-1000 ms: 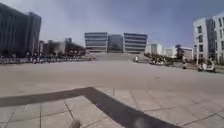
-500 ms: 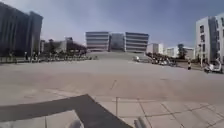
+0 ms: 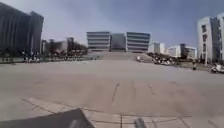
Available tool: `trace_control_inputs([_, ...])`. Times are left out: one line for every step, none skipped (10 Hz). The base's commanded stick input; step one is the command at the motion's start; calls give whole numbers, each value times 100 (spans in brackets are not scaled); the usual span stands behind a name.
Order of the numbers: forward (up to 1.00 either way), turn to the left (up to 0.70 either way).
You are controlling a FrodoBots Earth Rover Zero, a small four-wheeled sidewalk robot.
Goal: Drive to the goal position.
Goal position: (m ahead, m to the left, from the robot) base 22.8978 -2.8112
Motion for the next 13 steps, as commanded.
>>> trace_control_inputs([100, 0])
trace_control_inputs([100, 0])
trace_control_inputs([100, 0])
trace_control_inputs([100, 0])
trace_control_inputs([100, 0])
trace_control_inputs([100, 14])
trace_control_inputs([100, 30])
trace_control_inputs([100, 30])
trace_control_inputs([100, 1])
trace_control_inputs([100, 0])
trace_control_inputs([100, 0])
trace_control_inputs([100, 0])
trace_control_inputs([100, 0])
